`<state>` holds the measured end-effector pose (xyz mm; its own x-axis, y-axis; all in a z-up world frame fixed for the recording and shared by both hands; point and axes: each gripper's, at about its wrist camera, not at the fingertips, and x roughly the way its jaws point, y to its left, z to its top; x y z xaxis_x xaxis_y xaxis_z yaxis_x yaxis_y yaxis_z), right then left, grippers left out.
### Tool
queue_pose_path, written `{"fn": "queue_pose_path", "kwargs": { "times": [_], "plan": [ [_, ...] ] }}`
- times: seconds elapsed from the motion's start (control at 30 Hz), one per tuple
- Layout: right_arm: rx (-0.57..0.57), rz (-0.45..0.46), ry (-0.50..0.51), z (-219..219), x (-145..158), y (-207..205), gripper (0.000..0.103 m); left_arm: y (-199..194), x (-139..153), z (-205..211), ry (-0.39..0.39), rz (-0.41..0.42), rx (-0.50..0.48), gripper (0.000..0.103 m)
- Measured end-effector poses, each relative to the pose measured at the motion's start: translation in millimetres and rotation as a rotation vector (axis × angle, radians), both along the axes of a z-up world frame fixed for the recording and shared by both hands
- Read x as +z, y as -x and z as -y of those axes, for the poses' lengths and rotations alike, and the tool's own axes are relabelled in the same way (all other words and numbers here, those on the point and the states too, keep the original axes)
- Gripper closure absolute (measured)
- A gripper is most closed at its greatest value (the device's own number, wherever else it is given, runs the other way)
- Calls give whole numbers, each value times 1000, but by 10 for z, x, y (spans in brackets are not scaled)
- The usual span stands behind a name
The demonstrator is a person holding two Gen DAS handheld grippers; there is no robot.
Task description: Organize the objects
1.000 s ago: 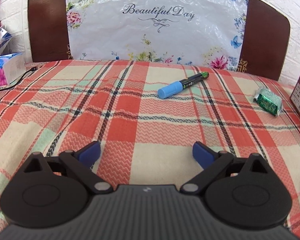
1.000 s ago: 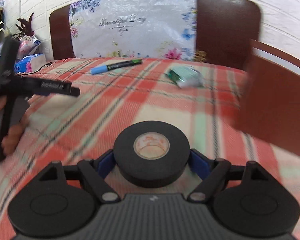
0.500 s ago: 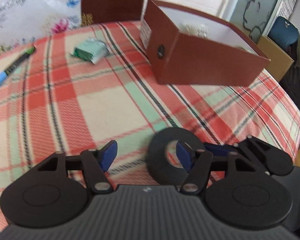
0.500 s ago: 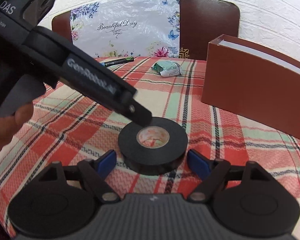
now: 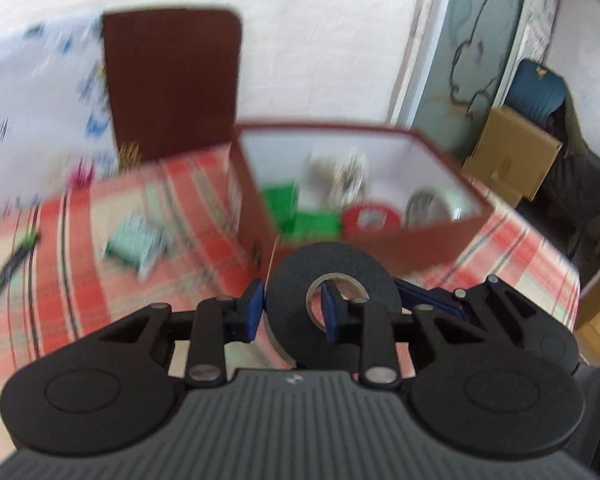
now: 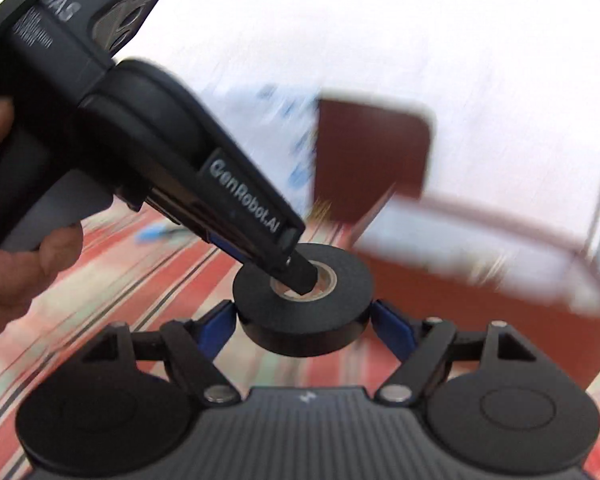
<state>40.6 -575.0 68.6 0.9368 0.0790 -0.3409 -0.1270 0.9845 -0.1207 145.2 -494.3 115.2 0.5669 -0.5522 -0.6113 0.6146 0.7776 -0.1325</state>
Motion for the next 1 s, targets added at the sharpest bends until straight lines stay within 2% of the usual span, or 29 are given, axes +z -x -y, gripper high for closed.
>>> {"fn": "queue_pose_path", "kwargs": {
  "times": [0.07,0.17,0.3,0.37,0.47,0.53,0.7,0.83,0.9,1.0],
  "plan": [
    [-40,49,14,140,133,-144,26,-191,137,212,16,14,-14,71],
    [-96,64,15,401,242,-416,26,-472,180,530,26,16,-30,71],
    [-139,12,-37,785,207,-789,26,-804,54,857,30,-20,-31,69],
    [-159,-21,-38,912,118,-962,25,-915,-70,958,41,-59,-23,61],
    [-216,-50,-16,1006,-34,-1086,24,-901,-163,1005,4,-63,0,61],
    [-224,-34,-56,1043,-58,-1008,29,-822,-159,917,4,-33,-4,61],
    [-255,43,-150,1025,-18,-699,29,-583,-23,512,21,33,11,59],
    [-236,84,-186,868,63,-463,29,-405,-27,164,-34,82,89,56],
    [-226,91,-187,761,86,-352,29,-361,-75,-7,-69,70,138,56],
    [-229,59,-196,608,62,-216,29,-277,-146,-256,-79,30,190,56]
  ]
}}
